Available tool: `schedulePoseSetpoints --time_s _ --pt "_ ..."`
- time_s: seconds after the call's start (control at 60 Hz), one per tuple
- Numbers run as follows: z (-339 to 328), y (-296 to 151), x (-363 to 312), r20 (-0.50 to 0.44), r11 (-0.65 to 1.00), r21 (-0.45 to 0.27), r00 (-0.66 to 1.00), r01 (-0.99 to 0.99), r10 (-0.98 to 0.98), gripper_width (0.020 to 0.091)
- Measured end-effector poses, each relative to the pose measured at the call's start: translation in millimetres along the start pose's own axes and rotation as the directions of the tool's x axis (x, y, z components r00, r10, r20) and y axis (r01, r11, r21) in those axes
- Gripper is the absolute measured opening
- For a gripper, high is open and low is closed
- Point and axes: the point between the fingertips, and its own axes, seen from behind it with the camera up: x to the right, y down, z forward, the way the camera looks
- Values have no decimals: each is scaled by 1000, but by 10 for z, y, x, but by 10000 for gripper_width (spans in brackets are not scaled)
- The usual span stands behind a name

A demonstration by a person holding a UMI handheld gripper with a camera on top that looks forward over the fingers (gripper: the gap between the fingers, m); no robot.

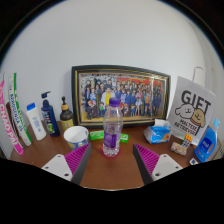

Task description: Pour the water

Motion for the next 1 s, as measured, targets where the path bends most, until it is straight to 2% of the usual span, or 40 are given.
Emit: schedulePoseSetpoints --time_s 0.267,0.483,0.717,1.0 --pt "-1491 197 -419 -9 995 -101 1000 -5 5 852" --pt "-2368 233 -721 -9 993 -112 999 32 -33 855" --pt "-2786 266 -949 4 993 -114 999 32 -32 856" --pt "-2866 183 -970 -26 992 -97 996 78 -81 856"
